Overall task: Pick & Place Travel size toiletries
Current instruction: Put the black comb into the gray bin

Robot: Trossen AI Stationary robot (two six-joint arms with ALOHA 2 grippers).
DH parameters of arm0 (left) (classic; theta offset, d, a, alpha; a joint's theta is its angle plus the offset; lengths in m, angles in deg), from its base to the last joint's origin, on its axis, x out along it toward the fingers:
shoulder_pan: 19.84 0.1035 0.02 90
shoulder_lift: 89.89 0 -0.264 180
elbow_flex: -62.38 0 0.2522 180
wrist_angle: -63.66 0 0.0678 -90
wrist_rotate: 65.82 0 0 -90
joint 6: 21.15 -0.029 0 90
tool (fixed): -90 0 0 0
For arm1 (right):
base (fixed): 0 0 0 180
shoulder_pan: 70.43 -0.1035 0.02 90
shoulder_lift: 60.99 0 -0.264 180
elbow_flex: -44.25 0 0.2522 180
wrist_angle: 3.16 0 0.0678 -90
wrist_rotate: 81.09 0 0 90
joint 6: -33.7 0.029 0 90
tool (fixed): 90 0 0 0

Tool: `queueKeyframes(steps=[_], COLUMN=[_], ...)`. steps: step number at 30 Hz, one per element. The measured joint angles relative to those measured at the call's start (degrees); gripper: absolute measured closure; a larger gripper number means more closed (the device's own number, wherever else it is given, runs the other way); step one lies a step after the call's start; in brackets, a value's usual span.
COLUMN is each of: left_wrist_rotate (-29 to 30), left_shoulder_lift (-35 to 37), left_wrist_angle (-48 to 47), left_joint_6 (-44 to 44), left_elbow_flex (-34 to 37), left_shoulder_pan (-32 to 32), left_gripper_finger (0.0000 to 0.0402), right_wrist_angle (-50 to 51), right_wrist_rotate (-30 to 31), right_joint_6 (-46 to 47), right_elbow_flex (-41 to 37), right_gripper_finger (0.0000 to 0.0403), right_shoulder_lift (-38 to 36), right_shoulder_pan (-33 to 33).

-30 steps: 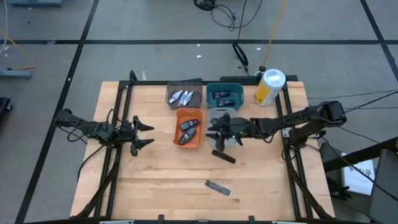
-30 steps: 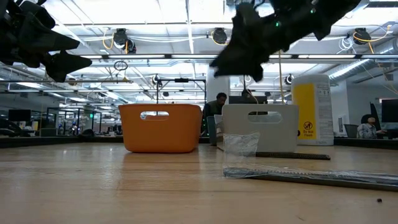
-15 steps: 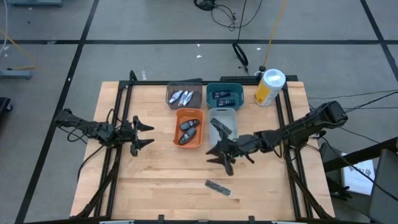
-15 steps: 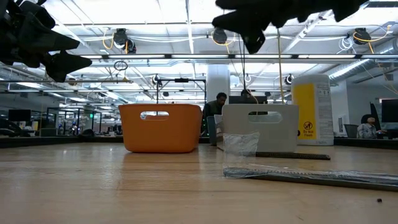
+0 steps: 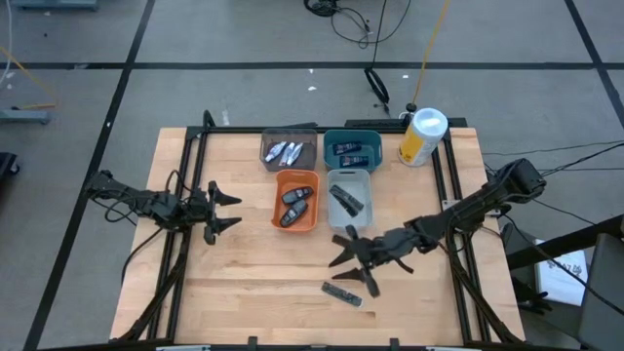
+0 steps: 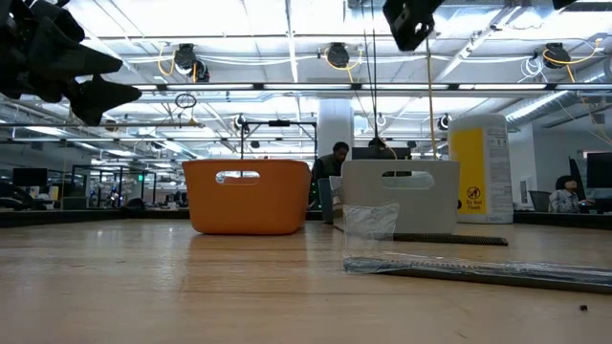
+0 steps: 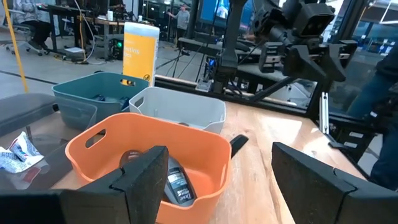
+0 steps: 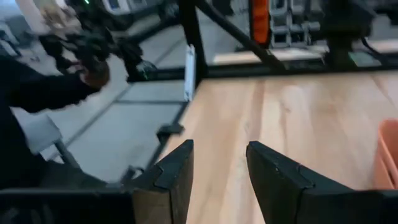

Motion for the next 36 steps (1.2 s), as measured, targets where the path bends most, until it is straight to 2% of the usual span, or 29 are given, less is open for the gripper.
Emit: queueKeyframes(steps=[7,9,16,22,28,32,36], left_wrist_rotate=[0.24,0.74,3.02,3.04,3.08,3.13,3.13], left_shoulder_lift=[0.02,0.02,0.02,0.02,0.02,0.00,0.01], left_wrist_angle=[1.81,1.81,1.81,1.79,1.66,1.68,1.57], left_joint_6=[1.64,1.51,1.46,0.65,0.74,0.76,0.76], left_elbow_flex=[-0.01,-0.01,0.00,0.00,0.00,0.00,0.00], left_shoulder_pan=[-0.02,0.00,0.00,0.00,0.00,-0.02,-0.01], left_gripper_finger=[0.0119,0.0119,0.0119,0.0119,0.0119,0.0119,0.0119], right_wrist_angle=[-5.63,-4.05,16.81,35.10,50.80,57.90,58.65], right_wrist_rotate=[0.50,3.05,14.48,19.82,17.84,11.52,4.99], right_joint_6=[-0.22,-0.52,-1.14,7.62,18.66,23.11,27.01], right_elbow_flex=[0.10,1.05,11.04,19.64,27.17,31.09,32.03], right_gripper_finger=[0.0262,0.0254,0.0203,0.0189,0.0192,0.0192,0.0192], right_shoulder_lift=[0.00,0.00,0.02,2.92,11.44,18.55,25.01], right_shoulder_pan=[-1.30,-2.20,-7.14,-9.90,-10.03,-9.55,-9.60])
